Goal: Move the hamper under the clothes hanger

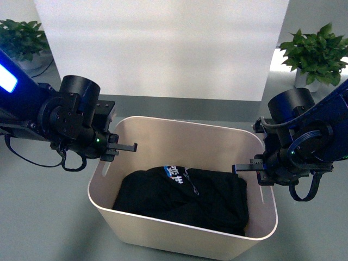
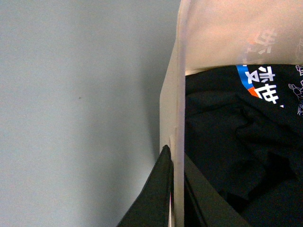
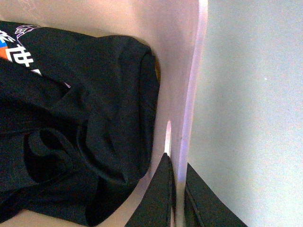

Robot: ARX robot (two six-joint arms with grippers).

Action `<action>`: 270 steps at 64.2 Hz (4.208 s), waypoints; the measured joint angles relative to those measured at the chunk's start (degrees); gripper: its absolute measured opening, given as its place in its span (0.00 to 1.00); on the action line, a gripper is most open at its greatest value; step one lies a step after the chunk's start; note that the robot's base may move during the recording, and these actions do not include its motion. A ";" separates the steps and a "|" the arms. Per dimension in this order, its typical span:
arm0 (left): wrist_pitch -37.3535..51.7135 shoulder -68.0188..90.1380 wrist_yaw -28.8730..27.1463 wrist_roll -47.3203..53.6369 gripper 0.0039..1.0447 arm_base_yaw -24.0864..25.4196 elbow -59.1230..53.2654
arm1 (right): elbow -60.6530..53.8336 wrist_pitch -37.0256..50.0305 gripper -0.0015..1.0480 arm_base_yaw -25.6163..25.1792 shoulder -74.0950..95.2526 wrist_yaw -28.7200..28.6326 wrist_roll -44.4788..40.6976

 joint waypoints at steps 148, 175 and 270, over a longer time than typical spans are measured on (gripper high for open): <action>45.53 -68.30 -6.29 -6.05 0.76 -3.74 -68.59 | -53.02 51.95 0.78 14.45 -57.27 18.97 -1.16; 43.39 -84.74 -4.68 -3.61 0.04 0.79 -81.70 | -67.52 48.35 0.05 2.45 -76.30 7.30 -7.65; 1.90 -131.62 0.90 -3.04 0.03 6.47 -84.59 | -71.12 6.21 0.02 -10.38 -123.71 -5.11 -7.85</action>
